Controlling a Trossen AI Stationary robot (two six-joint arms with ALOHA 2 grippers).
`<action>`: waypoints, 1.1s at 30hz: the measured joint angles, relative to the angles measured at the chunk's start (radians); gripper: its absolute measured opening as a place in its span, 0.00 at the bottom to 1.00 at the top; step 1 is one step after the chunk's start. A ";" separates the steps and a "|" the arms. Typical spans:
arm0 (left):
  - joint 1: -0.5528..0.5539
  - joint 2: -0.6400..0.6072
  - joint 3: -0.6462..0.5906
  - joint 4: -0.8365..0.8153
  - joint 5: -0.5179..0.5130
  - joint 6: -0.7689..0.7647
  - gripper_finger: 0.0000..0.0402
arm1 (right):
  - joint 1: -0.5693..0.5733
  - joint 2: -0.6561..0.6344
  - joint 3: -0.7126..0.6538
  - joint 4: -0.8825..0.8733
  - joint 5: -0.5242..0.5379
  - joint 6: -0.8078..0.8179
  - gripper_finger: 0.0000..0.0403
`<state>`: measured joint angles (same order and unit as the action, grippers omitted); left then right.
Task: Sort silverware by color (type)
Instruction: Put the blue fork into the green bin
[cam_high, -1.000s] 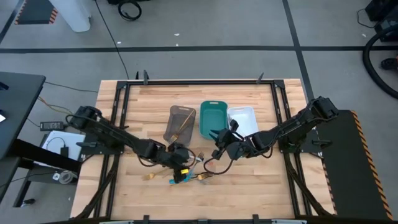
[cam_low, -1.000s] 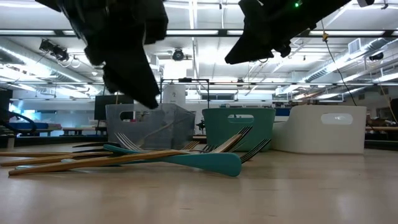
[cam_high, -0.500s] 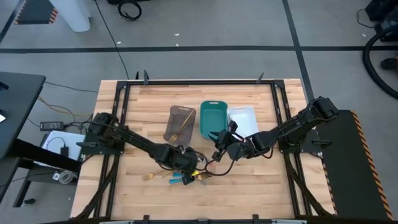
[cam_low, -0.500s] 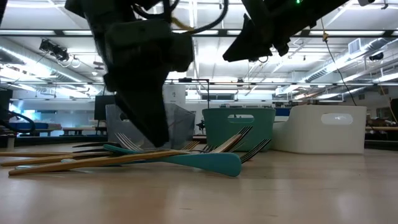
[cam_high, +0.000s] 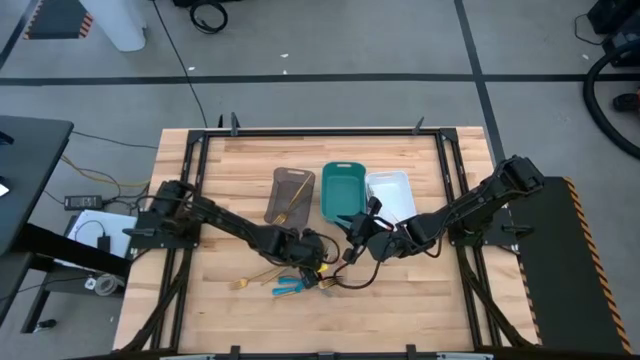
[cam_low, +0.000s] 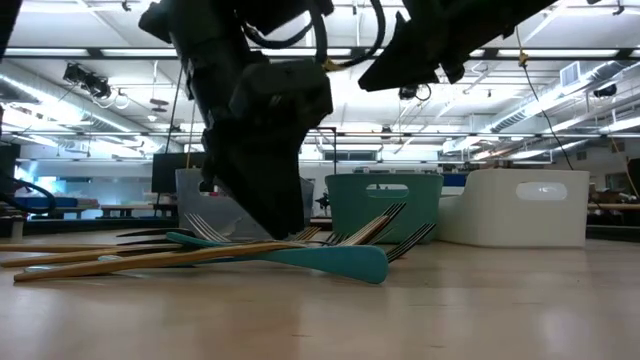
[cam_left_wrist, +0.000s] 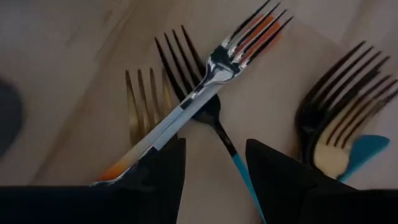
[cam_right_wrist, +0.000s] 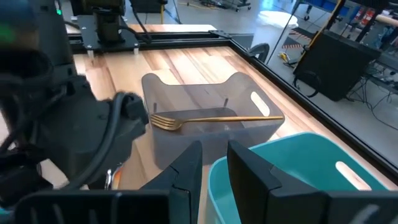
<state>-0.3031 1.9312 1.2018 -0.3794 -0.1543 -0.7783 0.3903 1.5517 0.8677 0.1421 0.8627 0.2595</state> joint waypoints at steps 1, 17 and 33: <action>-0.001 0.003 -0.001 -0.003 0.008 -0.005 0.44 | 0.000 0.000 0.000 0.000 0.000 -0.001 0.21; -0.013 0.052 0.006 0.005 0.039 -0.012 0.23 | 0.001 0.000 0.000 -0.003 0.000 0.000 0.21; -0.014 0.054 0.006 -0.051 0.024 0.025 0.05 | 0.001 0.000 0.000 -0.007 -0.001 0.000 0.21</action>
<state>-0.3167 1.9855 1.2083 -0.4299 -0.1307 -0.7529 0.3916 1.5517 0.8677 0.1350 0.8619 0.2592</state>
